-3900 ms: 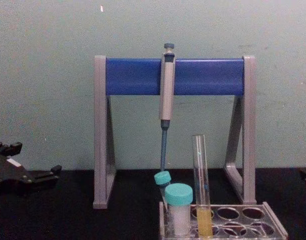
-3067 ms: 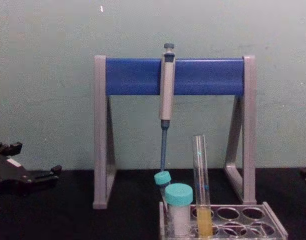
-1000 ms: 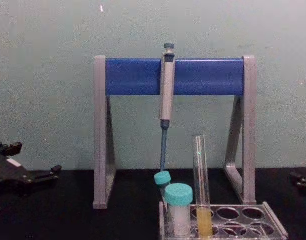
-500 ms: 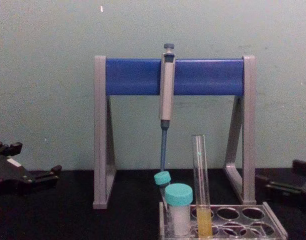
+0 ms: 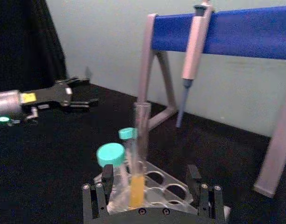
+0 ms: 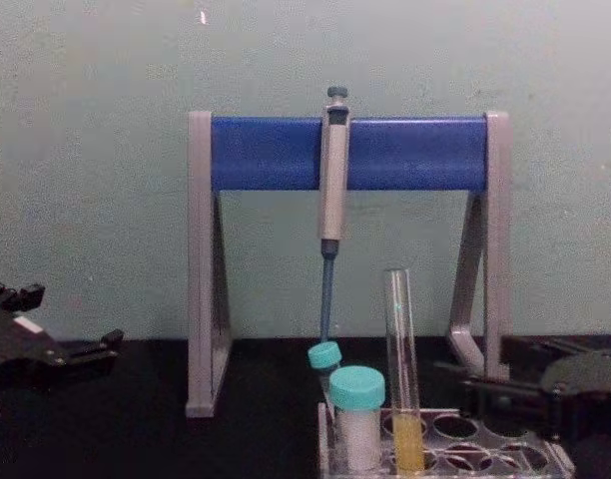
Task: Pick up the test tube from the test tube rack, shake it, then place it back into the test tube rack.
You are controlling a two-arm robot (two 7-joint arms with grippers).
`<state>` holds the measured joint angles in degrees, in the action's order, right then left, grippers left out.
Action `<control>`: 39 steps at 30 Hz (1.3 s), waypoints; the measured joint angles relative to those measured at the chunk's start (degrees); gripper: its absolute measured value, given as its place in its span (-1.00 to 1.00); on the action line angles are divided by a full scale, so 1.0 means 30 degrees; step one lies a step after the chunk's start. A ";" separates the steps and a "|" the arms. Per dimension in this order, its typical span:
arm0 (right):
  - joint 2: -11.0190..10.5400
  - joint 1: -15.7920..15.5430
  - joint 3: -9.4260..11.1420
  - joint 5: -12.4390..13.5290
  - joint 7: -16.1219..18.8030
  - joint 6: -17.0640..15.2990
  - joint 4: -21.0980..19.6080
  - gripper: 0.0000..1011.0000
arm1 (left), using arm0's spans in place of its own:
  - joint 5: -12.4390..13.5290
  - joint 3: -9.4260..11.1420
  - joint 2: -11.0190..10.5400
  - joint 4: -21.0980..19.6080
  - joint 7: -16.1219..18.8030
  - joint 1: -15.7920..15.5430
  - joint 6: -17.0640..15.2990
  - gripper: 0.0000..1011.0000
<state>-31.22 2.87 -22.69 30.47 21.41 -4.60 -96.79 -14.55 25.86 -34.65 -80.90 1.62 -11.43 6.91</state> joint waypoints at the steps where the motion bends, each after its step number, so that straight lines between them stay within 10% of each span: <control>1: 0.0049 0.0034 -0.0011 0.0048 0.0120 -0.0083 0.0000 0.98 | -0.0001 -0.0001 0.0000 -0.0001 0.0000 0.0000 0.0000 0.98; 39: 0.1751 0.3738 -0.1524 -0.1222 0.1756 -0.0871 0.3000 0.98 | 0.0000 0.0000 0.0000 0.0000 0.0000 -0.0001 0.0000 0.98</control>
<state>-25.96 14.08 -27.26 26.80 26.68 -7.21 -87.79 -14.55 25.86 -34.65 -80.90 1.62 -11.43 6.91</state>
